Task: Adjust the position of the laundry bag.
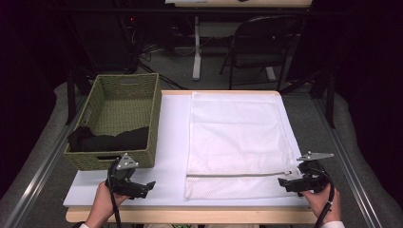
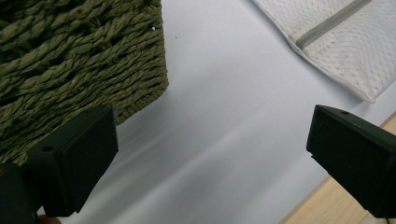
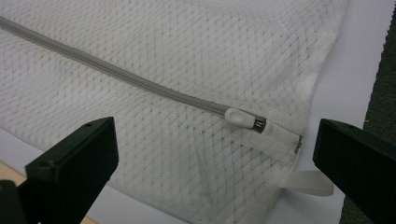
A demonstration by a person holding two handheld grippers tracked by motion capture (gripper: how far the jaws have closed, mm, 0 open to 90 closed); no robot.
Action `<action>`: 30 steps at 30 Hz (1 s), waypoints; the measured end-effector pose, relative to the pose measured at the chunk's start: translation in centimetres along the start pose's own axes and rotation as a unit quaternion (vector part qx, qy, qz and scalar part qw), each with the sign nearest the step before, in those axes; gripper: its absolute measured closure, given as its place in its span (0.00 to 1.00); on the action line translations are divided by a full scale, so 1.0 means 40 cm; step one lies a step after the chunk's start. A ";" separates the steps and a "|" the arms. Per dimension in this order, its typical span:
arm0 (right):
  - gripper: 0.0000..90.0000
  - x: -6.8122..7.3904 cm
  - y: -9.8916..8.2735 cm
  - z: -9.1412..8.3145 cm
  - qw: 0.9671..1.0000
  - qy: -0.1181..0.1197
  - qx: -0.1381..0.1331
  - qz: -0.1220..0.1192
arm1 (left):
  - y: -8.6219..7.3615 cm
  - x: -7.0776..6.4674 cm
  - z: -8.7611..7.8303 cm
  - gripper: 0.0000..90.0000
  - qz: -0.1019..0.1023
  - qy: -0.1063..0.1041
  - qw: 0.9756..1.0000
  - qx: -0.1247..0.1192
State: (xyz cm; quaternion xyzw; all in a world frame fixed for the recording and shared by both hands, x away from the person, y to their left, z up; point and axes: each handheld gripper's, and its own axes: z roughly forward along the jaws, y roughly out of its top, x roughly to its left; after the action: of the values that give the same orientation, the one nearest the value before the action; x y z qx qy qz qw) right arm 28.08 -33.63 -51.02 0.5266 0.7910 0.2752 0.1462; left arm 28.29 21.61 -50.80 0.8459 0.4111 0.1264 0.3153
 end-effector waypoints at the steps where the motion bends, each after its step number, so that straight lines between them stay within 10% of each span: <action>1: 0.00 0.000 0.000 0.001 1.000 0.000 0.000 0.000 | -0.001 0.000 0.001 0.02 0.000 0.004 1.000 -0.001; 19: 0.00 0.005 0.005 0.001 1.000 -0.002 -0.004 -0.006 | 0.004 -0.015 0.003 0.04 -0.005 -0.008 1.000 0.001; 30: 0.01 0.004 0.022 0.011 1.000 -0.010 -0.006 -0.013 | 0.034 -0.059 0.024 0.04 0.028 -0.022 0.999 0.004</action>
State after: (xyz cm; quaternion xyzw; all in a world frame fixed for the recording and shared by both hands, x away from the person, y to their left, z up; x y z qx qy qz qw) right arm 28.88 -33.10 -50.84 0.5181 0.7946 0.2726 0.1610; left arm 28.12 18.75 -50.58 0.8607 0.3810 0.1149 0.3176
